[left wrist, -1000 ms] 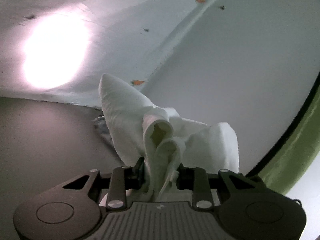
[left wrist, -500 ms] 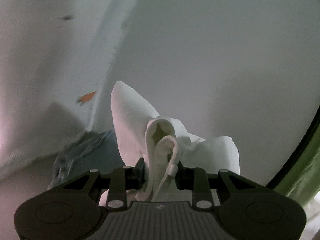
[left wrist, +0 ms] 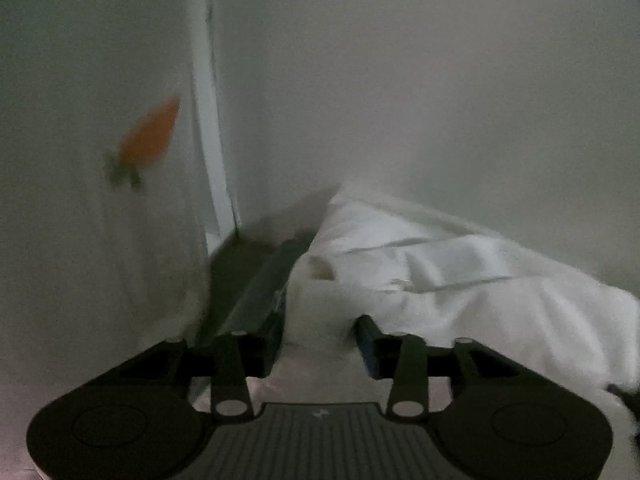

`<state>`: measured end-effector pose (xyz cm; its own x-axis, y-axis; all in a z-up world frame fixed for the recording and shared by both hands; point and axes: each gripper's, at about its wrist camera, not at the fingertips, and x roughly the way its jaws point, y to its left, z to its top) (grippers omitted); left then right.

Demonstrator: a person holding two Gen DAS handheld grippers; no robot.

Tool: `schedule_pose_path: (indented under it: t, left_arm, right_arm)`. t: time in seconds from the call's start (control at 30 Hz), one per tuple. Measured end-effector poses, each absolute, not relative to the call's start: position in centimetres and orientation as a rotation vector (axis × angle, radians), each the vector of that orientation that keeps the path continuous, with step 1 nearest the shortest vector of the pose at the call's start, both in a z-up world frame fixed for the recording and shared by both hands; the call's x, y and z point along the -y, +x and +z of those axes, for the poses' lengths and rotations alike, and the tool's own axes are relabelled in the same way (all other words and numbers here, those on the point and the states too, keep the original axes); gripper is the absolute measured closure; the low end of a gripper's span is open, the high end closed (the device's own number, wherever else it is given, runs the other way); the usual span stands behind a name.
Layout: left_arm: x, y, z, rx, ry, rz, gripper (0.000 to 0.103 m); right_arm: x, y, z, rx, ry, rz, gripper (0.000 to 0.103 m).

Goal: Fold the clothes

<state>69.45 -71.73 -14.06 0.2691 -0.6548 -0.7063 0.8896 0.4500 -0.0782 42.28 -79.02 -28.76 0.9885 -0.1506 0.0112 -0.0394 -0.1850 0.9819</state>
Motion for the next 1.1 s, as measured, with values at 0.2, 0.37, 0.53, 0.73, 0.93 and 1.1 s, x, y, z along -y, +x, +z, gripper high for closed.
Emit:
schedule_pose_path:
  t: [0.2, 0.37, 0.53, 0.73, 0.93, 1.1]
  left_arm:
    - [72.3, 68.9, -17.0, -0.691, 0.341, -1.027, 0.04]
    - [73.2, 66.9, -15.5, -0.645, 0.373, -0.997, 0.038]
    - [71.6, 63.3, -12.6, -0.589, 0.362, -0.949, 0.034]
    - [65.4, 57.2, -6.9, -0.523, 0.22, -0.978, 0.024]
    - [56.0, 49.4, -2.7, -0.489, 0.002, -0.936, 0.009]
    - [48.3, 41.8, -0.9, -0.438, -0.082, -0.801, 0.0]
  right_arm:
    - [80.2, 43.7, -27.7, 0.047, 1.557, -0.144, 0.06]
    - [80.5, 43.7, -26.8, -0.004, 1.552, -0.162, 0.056]
    - [81.5, 44.3, -23.2, -0.125, 1.457, -0.223, 0.036]
    - [80.8, 42.8, -18.0, -0.244, 1.203, -0.287, 0.007]
    - [77.6, 40.6, -13.1, -0.338, 0.9, -0.316, 0.0]
    - [73.4, 39.1, -10.9, -0.365, 0.645, -0.333, 0.0]
